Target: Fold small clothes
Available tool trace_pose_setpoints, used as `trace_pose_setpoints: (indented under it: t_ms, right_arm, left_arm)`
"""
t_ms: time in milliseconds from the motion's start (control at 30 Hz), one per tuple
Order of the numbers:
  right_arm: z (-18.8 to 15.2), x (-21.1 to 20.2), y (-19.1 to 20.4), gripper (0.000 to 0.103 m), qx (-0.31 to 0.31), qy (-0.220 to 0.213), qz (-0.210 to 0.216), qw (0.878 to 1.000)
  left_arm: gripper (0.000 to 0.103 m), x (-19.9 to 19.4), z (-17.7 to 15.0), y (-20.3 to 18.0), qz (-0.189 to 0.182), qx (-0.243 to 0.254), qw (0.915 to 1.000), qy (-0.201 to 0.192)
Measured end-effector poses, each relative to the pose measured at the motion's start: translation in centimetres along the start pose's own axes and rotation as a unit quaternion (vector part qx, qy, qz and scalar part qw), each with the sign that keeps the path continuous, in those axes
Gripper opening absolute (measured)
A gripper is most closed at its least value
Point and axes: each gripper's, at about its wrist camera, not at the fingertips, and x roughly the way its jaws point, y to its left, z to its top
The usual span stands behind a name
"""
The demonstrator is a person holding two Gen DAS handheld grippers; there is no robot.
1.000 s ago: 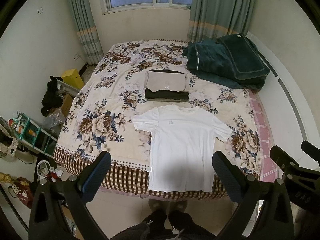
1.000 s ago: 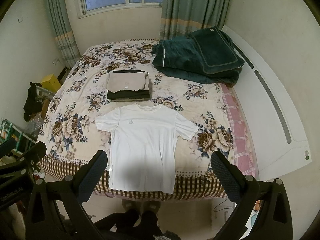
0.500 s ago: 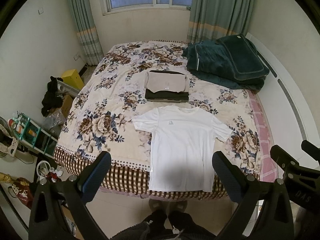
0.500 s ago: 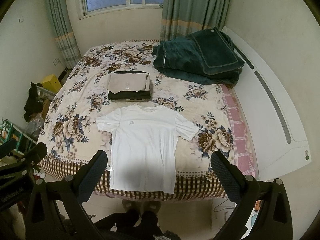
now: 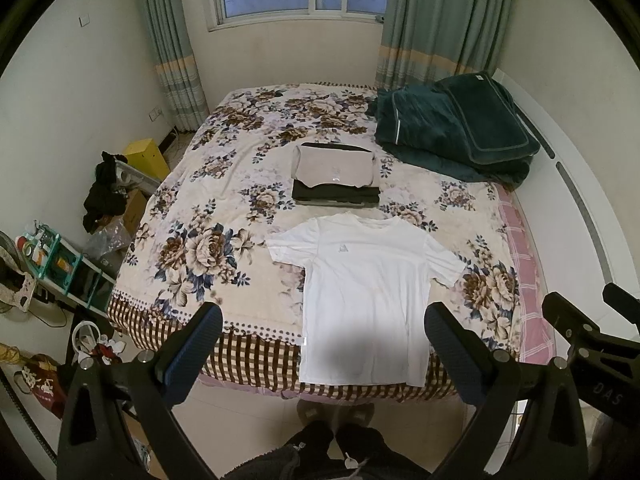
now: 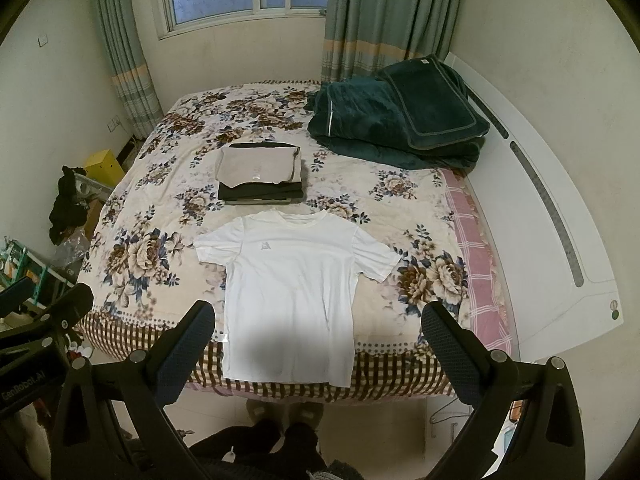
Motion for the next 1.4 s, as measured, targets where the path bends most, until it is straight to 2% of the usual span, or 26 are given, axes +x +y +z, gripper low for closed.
trace_pose_setpoints:
  t_ms: [167, 300, 367, 467, 600, 733, 800, 967, 1167, 1267, 1367, 1400]
  right_arm:
    - [0.0, 0.0, 0.0, 0.103, 0.002, 0.000, 0.000, 1.000]
    - [0.5, 0.1, 0.0, 0.103, 0.021, 0.005, -0.002, 1.000]
    - [1.0, 0.7, -0.3, 0.103, 0.043, 0.010, -0.008, 0.999]
    - [1.5, 2.9, -1.8, 0.103, 0.084, 0.024, -0.024, 0.996]
    - [2.0, 9.3, -5.1, 0.103, 0.149, 0.052, -0.057, 0.986]
    - [1.2, 17.6, -10.1, 0.103, 0.208, 0.094, -0.086, 0.970]
    - [0.6, 22.3, -13.1, 0.103, 0.238, 0.119, -0.085, 0.960]
    - [-1.8, 35.7, -21.1, 0.103, 0.299, 0.174, -0.076, 0.935]
    - [-5.0, 52.8, -27.1, 0.103, 0.357, 0.232, -0.048, 0.904]
    - [-7.1, 60.7, -29.3, 0.103, 0.409, 0.247, -0.018, 0.878]
    - [-9.7, 67.7, -30.9, 0.100, 0.475, 0.255, 0.025, 0.842]
    - [-10.8, 70.1, -31.3, 0.098, 0.500, 0.256, 0.041, 0.826]
  left_arm:
    - [0.103, 0.0, 0.7, -0.1, 0.000, -0.001, 1.0000, -0.004]
    - [0.103, 1.6, 1.6, 0.4, 0.020, -0.002, 0.9993, -0.032]
    - [0.103, 3.3, 1.9, 1.2, 0.036, -0.005, 0.9980, -0.052]
    - [0.103, 7.2, 2.3, 1.5, 0.058, -0.001, 0.9968, -0.056]
    - [0.103, 13.3, 2.8, 0.8, 0.082, 0.012, 0.9955, -0.047]
    - [0.103, 19.9, 2.7, -0.3, 0.101, 0.017, 0.9938, -0.042]
    - [0.103, 23.2, 2.1, -0.7, 0.112, 0.020, 0.9929, -0.033]
    - [0.103, 33.1, 1.8, -2.7, 0.147, 0.024, 0.9886, 0.019]
    - [0.103, 45.6, 1.2, -4.4, 0.165, 0.016, 0.9828, 0.081]
    - [0.103, 51.1, 0.5, -4.7, 0.166, 0.015, 0.9809, 0.100]
    - [0.103, 55.9, -0.5, -4.9, 0.166, 0.008, 0.9785, 0.122]
    - [0.103, 57.3, -0.7, -5.0, 0.165, 0.006, 0.9782, 0.127]
